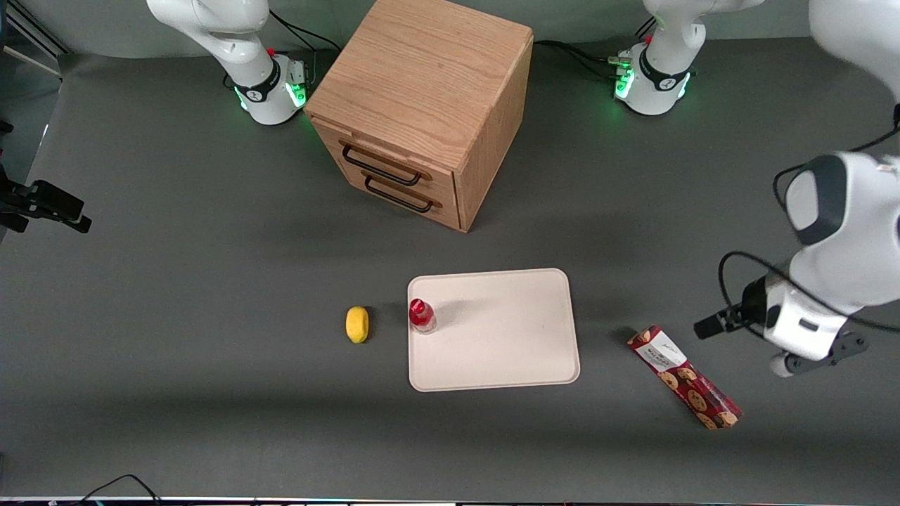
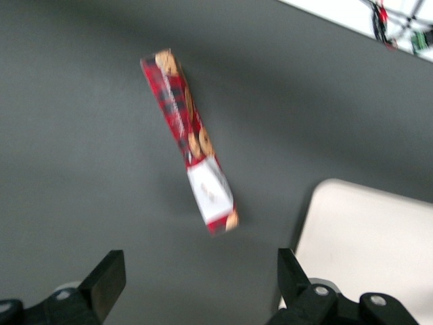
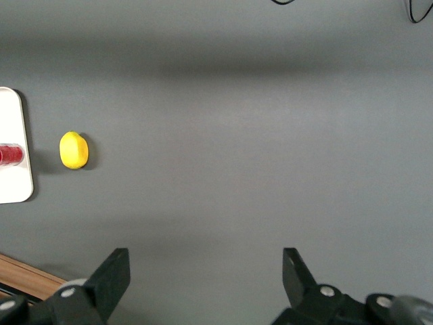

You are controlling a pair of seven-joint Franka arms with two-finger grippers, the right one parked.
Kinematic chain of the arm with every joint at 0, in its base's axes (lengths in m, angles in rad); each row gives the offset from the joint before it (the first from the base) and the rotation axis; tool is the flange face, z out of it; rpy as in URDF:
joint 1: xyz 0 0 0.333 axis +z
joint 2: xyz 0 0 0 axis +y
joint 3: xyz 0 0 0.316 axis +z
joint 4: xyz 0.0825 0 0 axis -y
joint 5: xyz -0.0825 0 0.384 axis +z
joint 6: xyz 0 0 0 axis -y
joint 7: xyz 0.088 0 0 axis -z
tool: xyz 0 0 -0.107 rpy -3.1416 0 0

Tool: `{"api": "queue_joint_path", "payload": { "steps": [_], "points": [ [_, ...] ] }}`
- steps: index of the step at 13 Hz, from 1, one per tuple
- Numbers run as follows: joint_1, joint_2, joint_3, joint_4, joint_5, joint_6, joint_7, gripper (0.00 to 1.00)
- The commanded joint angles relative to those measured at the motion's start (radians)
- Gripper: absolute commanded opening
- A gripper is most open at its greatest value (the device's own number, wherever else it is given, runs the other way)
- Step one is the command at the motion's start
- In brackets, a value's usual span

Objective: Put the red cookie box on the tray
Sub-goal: 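Move the open left gripper down over the red tartan shortbread box, then close the left gripper on the shortbread box's end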

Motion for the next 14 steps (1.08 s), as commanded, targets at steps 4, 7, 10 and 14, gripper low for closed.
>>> {"api": "queue_joint_path", "payload": {
  "steps": [4, 7, 10, 14],
  "points": [
    [-0.027, 0.21, 0.065, 0.051, 0.021, 0.207, -0.141, 1.0],
    [-0.034, 0.267, 0.08, 0.043, 0.021, 0.297, -0.163, 1.0],
    [-0.041, 0.318, 0.094, 0.042, 0.023, 0.372, -0.171, 1.0],
    [-0.051, 0.365, 0.1, 0.04, 0.021, 0.431, -0.187, 0.82]
  ]
}}
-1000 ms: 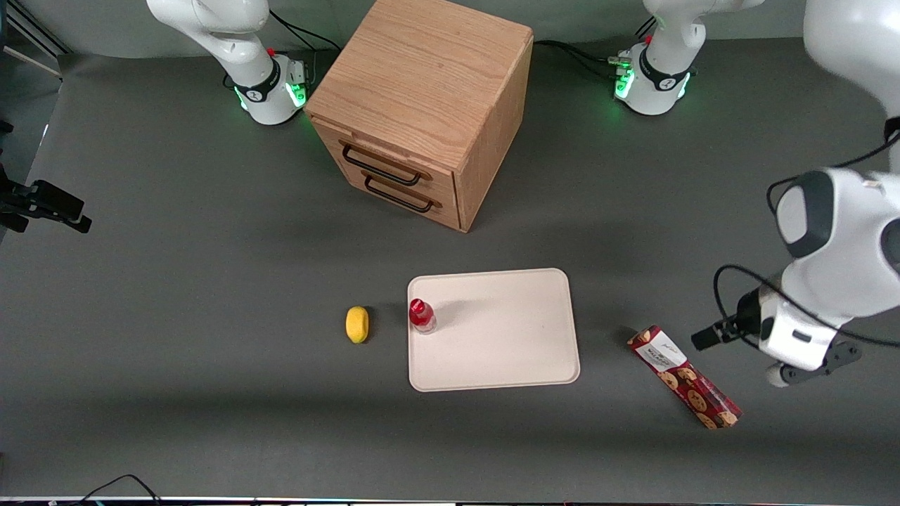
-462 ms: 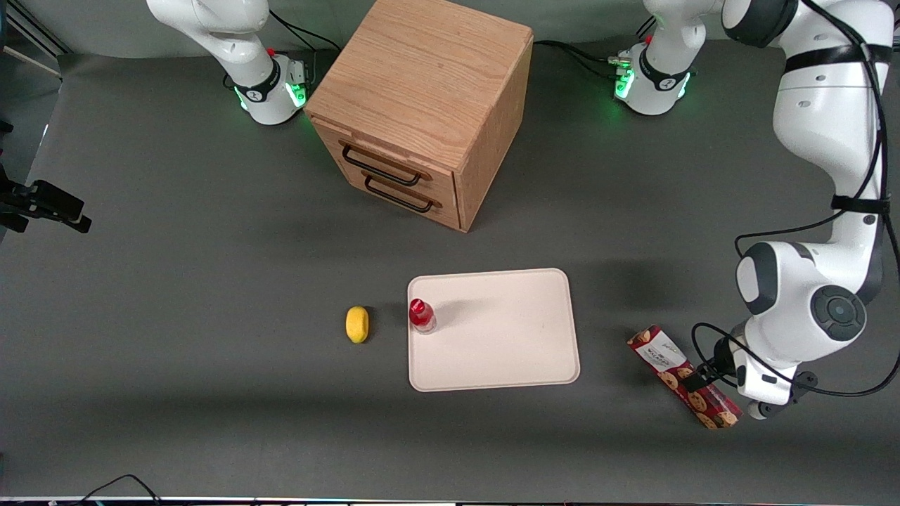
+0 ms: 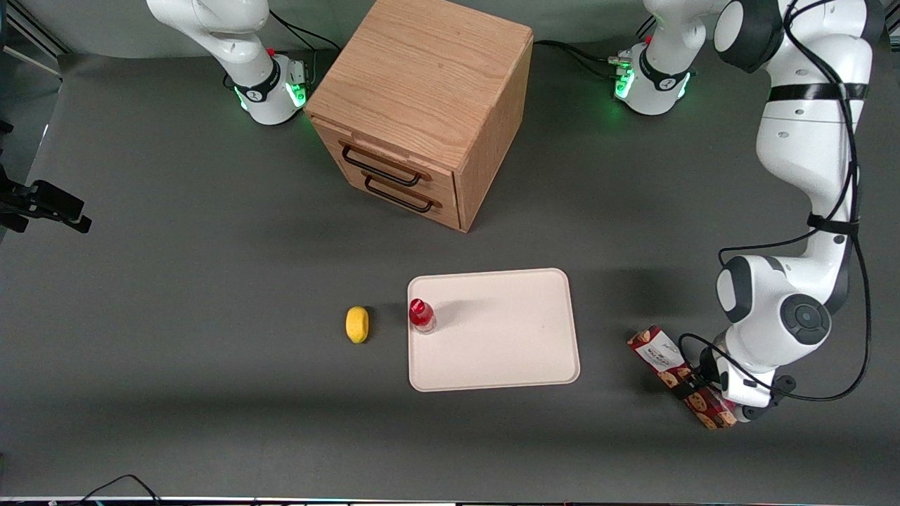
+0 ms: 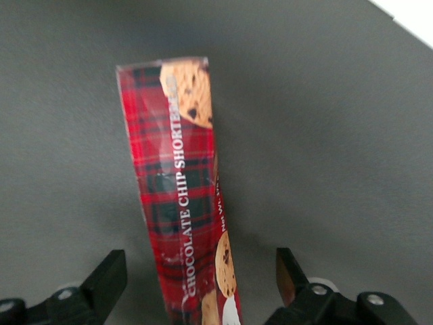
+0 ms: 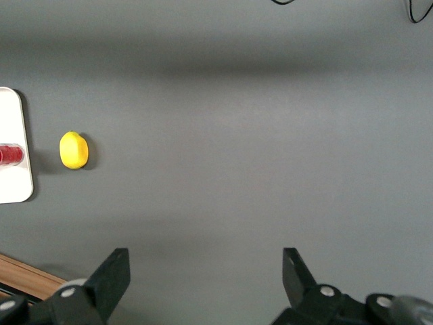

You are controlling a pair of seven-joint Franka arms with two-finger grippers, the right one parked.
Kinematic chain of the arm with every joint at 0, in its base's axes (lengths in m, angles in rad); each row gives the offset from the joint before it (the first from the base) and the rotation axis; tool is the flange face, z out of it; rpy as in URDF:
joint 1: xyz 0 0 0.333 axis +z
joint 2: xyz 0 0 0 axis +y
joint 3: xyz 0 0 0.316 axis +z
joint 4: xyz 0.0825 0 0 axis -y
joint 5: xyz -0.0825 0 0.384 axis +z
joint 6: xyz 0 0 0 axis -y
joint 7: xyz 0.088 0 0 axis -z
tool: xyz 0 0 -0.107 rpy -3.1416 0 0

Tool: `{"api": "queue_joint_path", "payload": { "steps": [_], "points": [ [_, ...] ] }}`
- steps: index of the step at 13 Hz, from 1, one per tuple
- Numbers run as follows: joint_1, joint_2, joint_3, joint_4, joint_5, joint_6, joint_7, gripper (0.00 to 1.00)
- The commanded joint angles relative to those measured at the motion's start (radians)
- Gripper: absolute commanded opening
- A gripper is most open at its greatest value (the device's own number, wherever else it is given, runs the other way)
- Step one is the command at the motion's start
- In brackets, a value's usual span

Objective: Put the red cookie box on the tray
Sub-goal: 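Close the left gripper on the shortbread box's end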

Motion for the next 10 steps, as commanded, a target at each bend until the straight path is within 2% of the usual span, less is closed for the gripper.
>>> {"api": "queue_joint_path", "payload": {
  "steps": [1, 2, 3, 4, 5, 7, 10],
  "points": [
    [-0.025, 0.027, 0.022, 0.024, 0.016, 0.018, -0.044, 0.59],
    [-0.024, 0.033, 0.022, 0.025, 0.016, 0.018, -0.042, 0.38],
    [-0.024, 0.035, 0.022, 0.025, 0.018, 0.018, -0.034, 0.21],
    [-0.024, 0.042, 0.022, 0.025, 0.018, 0.019, -0.03, 0.07],
    [-0.024, 0.047, 0.022, 0.025, 0.029, 0.024, -0.028, 0.0],
    [-0.022, 0.039, 0.022, 0.027, 0.073, 0.021, -0.016, 0.0],
    [-0.021, 0.007, 0.02, 0.038, 0.075, -0.034, 0.018, 0.0]
  ]
}}
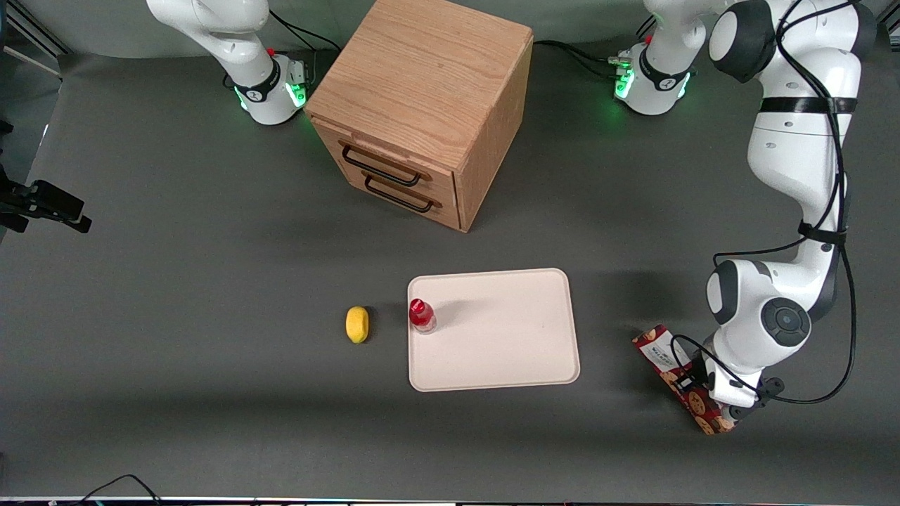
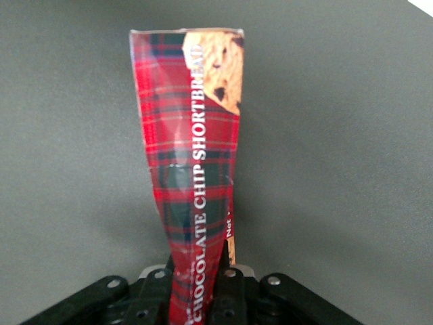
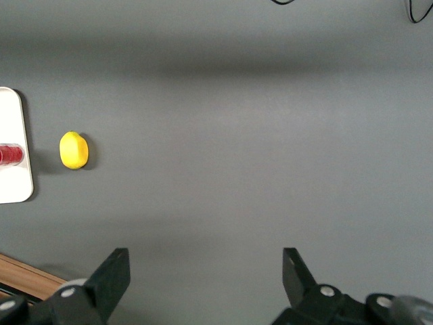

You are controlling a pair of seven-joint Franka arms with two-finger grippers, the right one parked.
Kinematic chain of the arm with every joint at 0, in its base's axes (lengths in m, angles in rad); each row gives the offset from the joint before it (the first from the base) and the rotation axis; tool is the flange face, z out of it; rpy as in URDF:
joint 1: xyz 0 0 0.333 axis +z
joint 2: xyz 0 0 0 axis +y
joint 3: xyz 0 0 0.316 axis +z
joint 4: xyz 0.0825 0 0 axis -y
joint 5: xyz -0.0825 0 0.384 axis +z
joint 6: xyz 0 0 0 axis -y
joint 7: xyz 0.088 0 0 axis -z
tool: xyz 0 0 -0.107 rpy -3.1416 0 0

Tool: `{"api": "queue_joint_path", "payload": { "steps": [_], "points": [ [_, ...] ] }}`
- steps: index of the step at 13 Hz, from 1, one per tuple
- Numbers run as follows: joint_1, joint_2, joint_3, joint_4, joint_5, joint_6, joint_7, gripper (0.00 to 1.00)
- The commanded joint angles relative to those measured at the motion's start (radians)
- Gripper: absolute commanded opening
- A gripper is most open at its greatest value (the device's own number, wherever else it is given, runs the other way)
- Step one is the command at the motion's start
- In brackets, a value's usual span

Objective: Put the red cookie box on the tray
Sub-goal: 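Close the left gripper on the shortbread box's end, then lift the held box and carry it over the white tray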

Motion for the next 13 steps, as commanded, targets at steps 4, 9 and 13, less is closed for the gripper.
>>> {"api": "queue_joint_path", "payload": {
  "steps": [4, 9, 13],
  "points": [
    [-0.016, -0.143, -0.012, 0.12, 0.002, -0.375, 0.136, 0.0],
    [-0.028, -0.287, -0.171, 0.12, 0.005, -0.56, 0.019, 0.0],
    [-0.131, -0.231, -0.233, 0.106, 0.165, -0.456, -0.029, 0.0]
  ]
}}
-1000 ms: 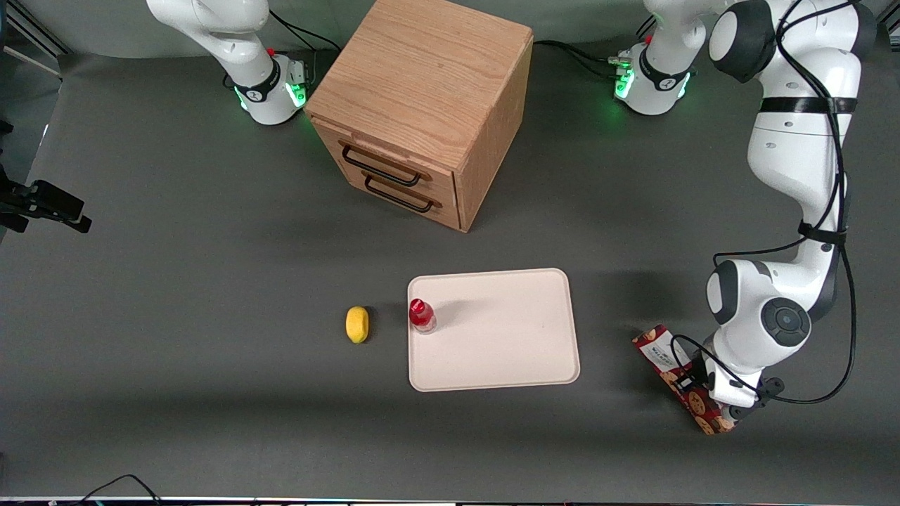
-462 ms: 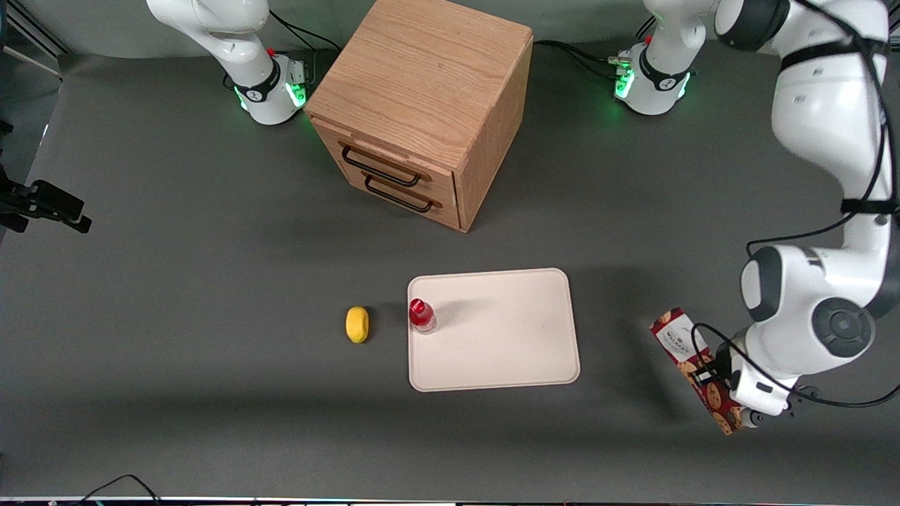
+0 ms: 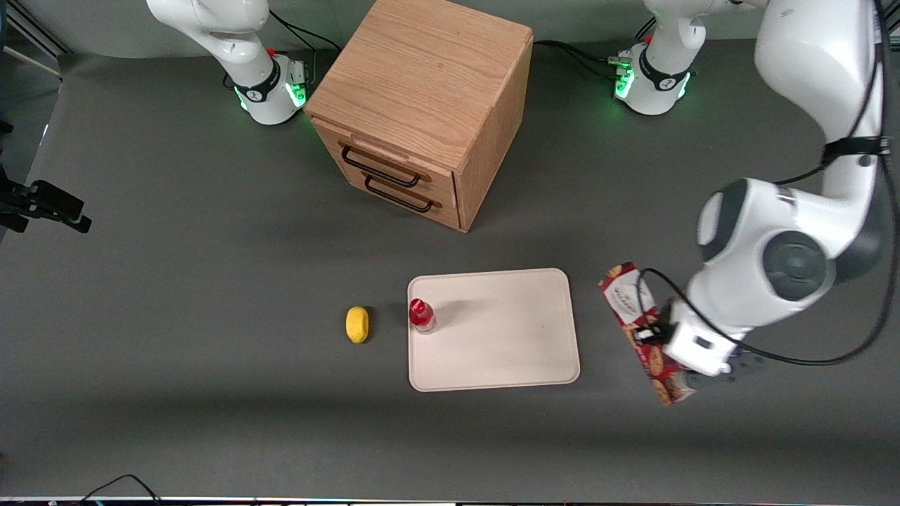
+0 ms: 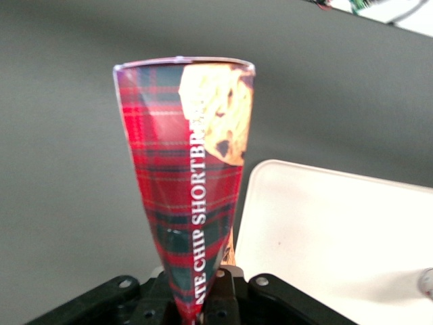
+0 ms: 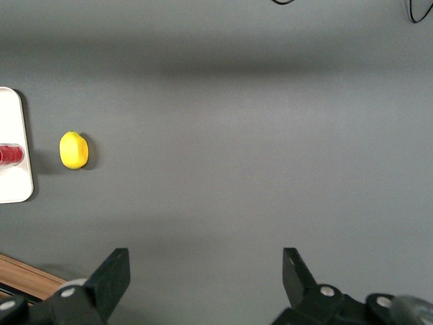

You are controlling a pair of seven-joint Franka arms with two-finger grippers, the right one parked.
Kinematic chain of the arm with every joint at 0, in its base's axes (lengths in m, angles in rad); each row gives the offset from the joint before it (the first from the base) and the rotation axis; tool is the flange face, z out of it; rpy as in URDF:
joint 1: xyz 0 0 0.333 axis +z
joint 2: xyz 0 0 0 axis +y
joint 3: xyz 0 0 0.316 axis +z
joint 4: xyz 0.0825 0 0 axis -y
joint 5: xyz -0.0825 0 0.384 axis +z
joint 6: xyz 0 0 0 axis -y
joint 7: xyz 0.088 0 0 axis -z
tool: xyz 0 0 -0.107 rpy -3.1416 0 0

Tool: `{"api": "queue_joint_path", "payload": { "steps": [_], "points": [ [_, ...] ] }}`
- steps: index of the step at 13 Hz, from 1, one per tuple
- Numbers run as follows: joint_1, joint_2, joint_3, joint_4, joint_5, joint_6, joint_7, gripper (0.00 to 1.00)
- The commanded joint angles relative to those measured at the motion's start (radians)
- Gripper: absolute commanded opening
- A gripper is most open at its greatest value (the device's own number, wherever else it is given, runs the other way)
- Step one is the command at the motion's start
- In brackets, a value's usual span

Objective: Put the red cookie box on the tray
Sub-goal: 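Lift the held box and carry it over the white tray, then lower the box onto the tray and open the left gripper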

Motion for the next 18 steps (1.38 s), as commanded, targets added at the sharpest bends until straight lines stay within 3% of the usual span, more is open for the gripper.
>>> {"api": "queue_joint_path", "payload": {
  "steps": [1, 5, 10, 16, 17, 18],
  "points": [
    [-0.059, 0.051, -0.004, -0.034, 0.065, 0.13, -0.024, 0.0],
    [-0.155, 0.172, -0.004, -0.046, 0.158, 0.22, -0.062, 0.0],
    [-0.152, 0.25, 0.002, -0.066, 0.145, 0.244, -0.042, 0.0],
    [-0.149, 0.255, 0.002, -0.068, 0.132, 0.22, -0.044, 0.0],
    [-0.148, 0.252, 0.003, -0.069, 0.137, 0.22, -0.039, 0.62],
    [-0.146, 0.24, 0.002, -0.091, 0.14, 0.233, -0.033, 1.0]
  ]
}}
